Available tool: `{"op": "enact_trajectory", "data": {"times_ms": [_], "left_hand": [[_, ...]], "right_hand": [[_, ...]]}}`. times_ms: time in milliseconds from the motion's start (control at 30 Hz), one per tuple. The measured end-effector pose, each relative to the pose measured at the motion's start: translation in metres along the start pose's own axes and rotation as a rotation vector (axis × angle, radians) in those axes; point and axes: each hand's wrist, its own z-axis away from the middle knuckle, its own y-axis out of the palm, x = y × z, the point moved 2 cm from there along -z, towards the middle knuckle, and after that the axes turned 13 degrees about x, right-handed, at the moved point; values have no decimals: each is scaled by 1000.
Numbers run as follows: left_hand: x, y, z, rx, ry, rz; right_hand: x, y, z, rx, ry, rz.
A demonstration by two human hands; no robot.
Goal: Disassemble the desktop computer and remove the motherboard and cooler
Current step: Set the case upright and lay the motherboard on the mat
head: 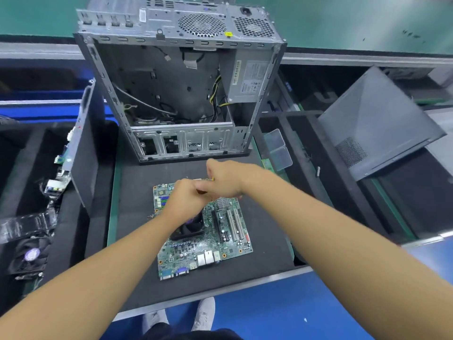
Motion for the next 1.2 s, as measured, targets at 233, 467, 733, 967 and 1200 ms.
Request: {"op": "enact_trajectory", "data": {"times_ms": [233, 467, 733, 967, 1200], "left_hand": [[17, -17, 13, -79, -46, 199], [21, -53, 21, 269, -68, 227], [33, -51, 40, -7, -74, 38], [22, -35, 29, -136, 17, -87], [27, -39, 24, 86, -14, 56]], "right_hand": [[33, 4, -21, -92, 23, 180], [42, 2, -21, -6, -177, 393], [62, 1, -32, 45, -293, 488], [50, -1, -38, -116, -35, 347], [51, -5, -25, 44, -61, 548]]}}
